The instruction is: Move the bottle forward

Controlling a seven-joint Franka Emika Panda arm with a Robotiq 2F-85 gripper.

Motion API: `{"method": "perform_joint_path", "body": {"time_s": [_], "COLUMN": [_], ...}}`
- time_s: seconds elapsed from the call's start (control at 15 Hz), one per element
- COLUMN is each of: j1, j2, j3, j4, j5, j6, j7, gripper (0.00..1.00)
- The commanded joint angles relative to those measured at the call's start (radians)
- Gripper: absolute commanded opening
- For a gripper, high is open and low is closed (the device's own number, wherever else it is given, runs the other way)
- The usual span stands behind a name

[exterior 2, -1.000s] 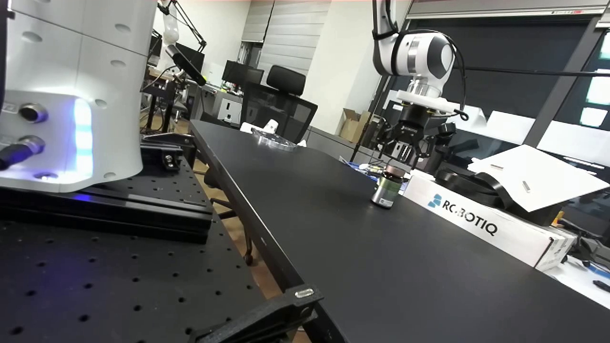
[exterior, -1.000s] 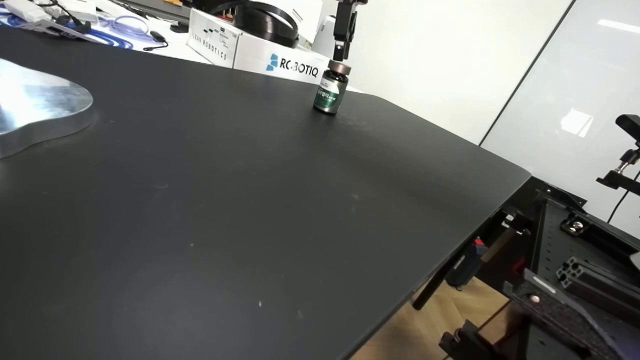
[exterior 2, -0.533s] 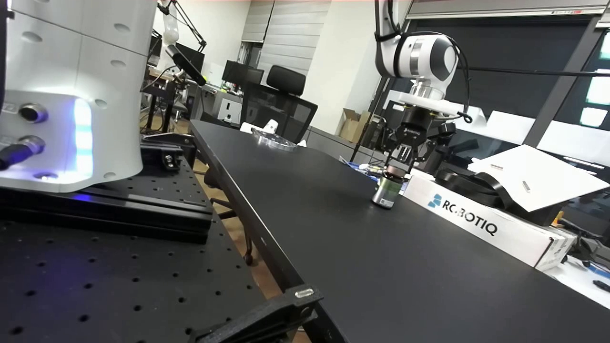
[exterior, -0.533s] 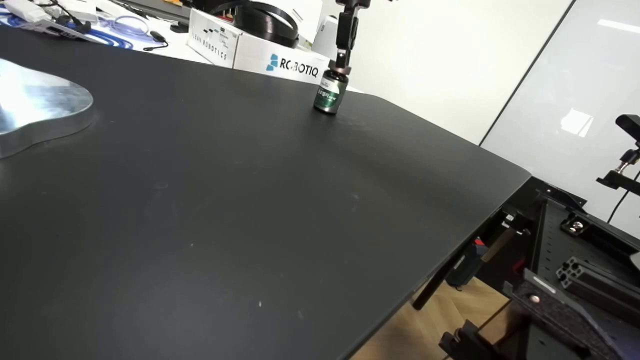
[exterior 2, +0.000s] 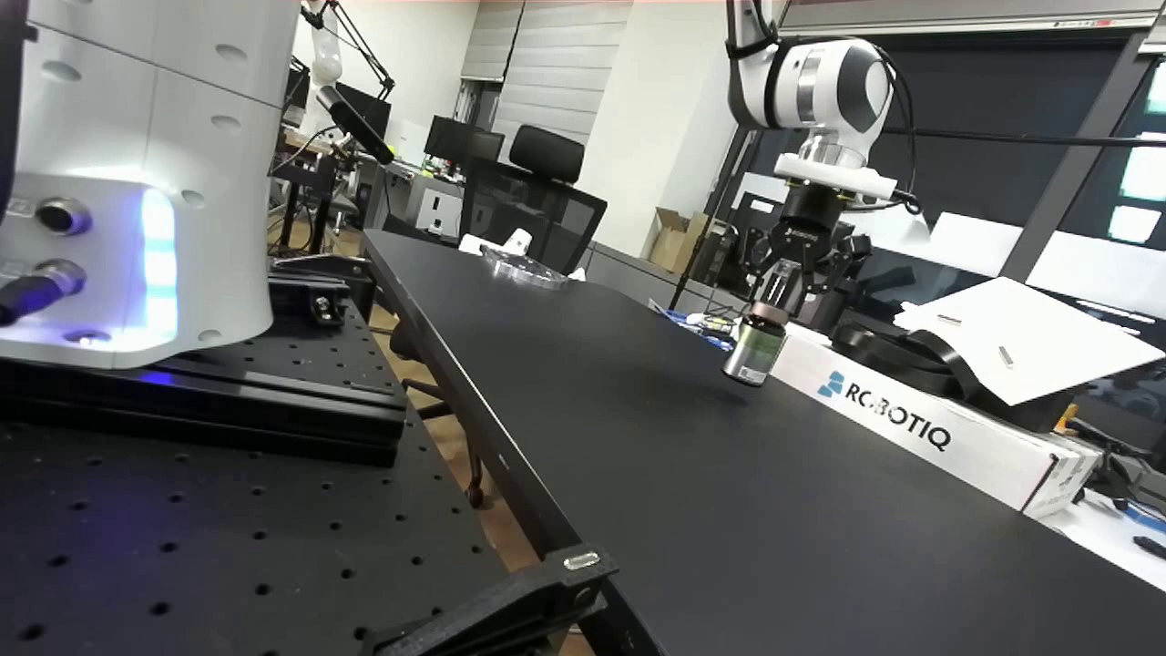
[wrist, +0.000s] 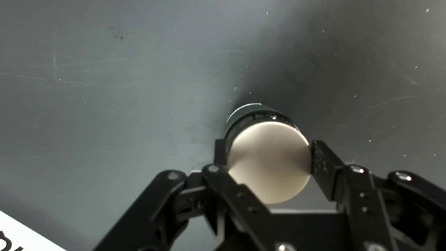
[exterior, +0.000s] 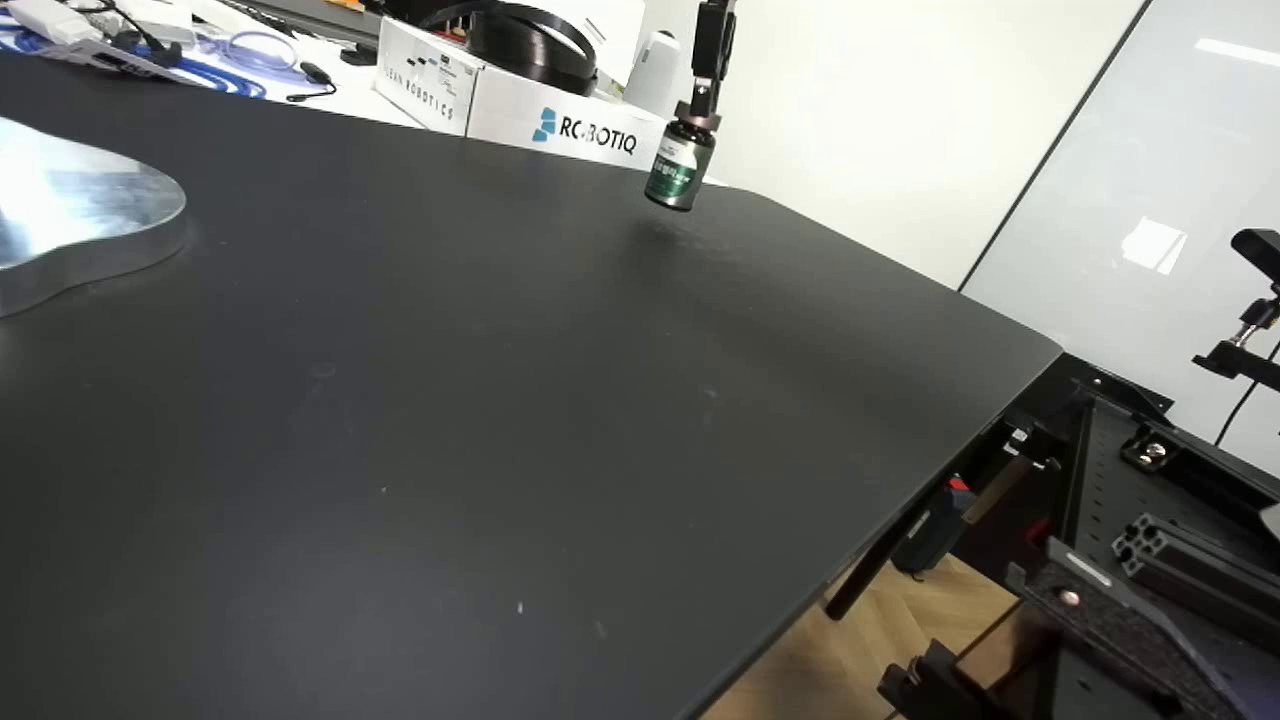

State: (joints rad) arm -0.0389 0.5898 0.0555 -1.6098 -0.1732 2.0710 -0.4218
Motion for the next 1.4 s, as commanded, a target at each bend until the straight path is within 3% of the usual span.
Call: {"method": "perform_joint_path", "body": {"time_s": [0.0,0.4,0.67,1.27,1.33], "j1": [-0.002,-0.041,-0.071,-0.080,-0.081], "j2": [-0.182,-0.417,-0.487,-0.497,-0.502], "j3": [-0.023,-0.080,-0.115,-0.154,-0.154], "j4": [-0.181,-0.504,-0.682,-0.855,-0.859], "j5": [-0.025,-0.038,-0.030,-0.060,-0.053], "j6": [-0.014,0.093,0.220,0.405,0.393], "j7": [0.024,0.035,0.032,0.051,0.049], "gripper": [0.36,0.36,0.36,0.36,0.56]}}
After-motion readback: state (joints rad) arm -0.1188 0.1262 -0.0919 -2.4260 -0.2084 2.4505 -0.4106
